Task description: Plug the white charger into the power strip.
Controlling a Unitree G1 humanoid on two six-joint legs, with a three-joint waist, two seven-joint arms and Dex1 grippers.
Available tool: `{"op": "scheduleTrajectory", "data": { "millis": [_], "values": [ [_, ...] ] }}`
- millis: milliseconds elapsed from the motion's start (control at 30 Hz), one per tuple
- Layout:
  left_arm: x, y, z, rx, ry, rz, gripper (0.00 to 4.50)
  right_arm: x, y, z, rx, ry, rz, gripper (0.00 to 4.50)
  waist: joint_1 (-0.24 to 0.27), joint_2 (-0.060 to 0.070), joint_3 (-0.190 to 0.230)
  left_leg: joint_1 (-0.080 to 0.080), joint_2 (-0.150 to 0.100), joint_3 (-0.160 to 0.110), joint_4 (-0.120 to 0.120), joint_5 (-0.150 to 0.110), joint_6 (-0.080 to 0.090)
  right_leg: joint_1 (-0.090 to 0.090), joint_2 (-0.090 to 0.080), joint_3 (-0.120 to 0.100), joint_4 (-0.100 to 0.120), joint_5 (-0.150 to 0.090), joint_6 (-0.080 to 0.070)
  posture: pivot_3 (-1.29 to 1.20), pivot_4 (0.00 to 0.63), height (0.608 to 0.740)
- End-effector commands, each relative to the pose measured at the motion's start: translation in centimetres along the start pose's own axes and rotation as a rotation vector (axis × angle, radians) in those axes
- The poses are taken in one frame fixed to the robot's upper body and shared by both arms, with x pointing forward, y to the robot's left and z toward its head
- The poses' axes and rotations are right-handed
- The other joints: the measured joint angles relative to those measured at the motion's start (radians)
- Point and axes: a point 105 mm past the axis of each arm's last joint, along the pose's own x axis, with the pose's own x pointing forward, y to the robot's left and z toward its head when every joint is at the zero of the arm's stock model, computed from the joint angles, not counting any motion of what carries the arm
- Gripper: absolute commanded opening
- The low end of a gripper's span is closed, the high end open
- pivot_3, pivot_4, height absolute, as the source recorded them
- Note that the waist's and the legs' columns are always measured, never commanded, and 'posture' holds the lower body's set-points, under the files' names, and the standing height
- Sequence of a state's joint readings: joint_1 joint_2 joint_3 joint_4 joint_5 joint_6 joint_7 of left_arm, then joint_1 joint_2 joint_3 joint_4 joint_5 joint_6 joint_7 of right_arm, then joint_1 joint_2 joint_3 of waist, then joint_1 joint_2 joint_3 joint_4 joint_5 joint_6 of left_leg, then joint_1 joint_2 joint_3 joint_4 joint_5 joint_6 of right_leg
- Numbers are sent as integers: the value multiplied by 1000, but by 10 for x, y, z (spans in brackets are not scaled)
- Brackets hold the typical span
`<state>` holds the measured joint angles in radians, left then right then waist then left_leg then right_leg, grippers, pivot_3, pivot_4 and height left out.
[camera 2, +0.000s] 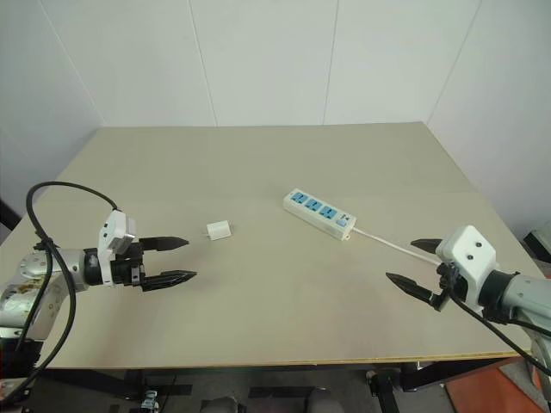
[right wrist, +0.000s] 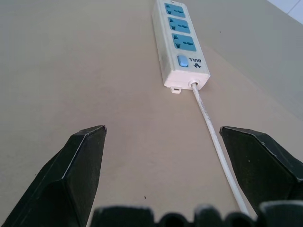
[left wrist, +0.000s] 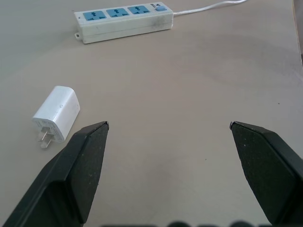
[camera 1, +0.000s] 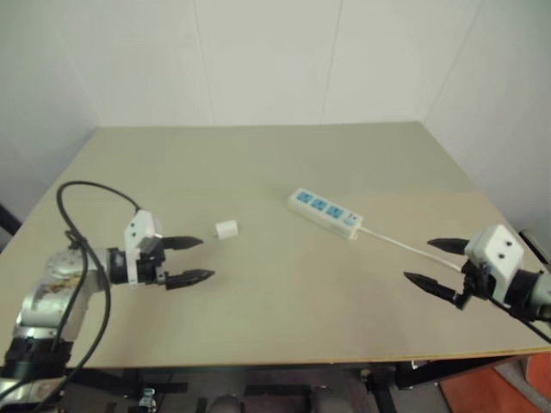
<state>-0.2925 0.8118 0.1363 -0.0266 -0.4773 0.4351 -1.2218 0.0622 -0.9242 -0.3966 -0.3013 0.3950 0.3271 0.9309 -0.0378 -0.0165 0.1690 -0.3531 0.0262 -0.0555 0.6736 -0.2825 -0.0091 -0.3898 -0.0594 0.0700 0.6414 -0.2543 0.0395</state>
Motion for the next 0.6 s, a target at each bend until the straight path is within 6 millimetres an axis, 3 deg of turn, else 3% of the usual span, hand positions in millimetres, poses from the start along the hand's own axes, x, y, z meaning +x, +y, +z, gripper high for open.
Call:
{"op": "scheduleTrajectory", "data": {
  "millis": [33, 333, 600],
  "values": [
    [-5, -2, 9, 35, -6, 2, 4484, 1, -3, 5, -15, -14, -8, 4500, 0, 0, 0, 0, 0, 0, 0, 0, 0, 0, 0, 0, 0, 0, 0, 0, 150, 740],
    [-5, -2, 11, 39, -20, 12, 4484, 10, -9, 5, -4, -42, -18, 4500, -1, -1, 0, 0, 0, 0, 0, 0, 0, 0, 0, 0, 0, 0, 0, 0, 150, 740],
    [17, 3, 32, 103, -88, -57, 4484, 51, -27, 3, -30, -159, 29, 4500, -4, -2, 1, 0, 0, 0, 0, 0, 0, 0, 0, 0, 0, 0, 0, 0, 150, 740]
  ]
}}
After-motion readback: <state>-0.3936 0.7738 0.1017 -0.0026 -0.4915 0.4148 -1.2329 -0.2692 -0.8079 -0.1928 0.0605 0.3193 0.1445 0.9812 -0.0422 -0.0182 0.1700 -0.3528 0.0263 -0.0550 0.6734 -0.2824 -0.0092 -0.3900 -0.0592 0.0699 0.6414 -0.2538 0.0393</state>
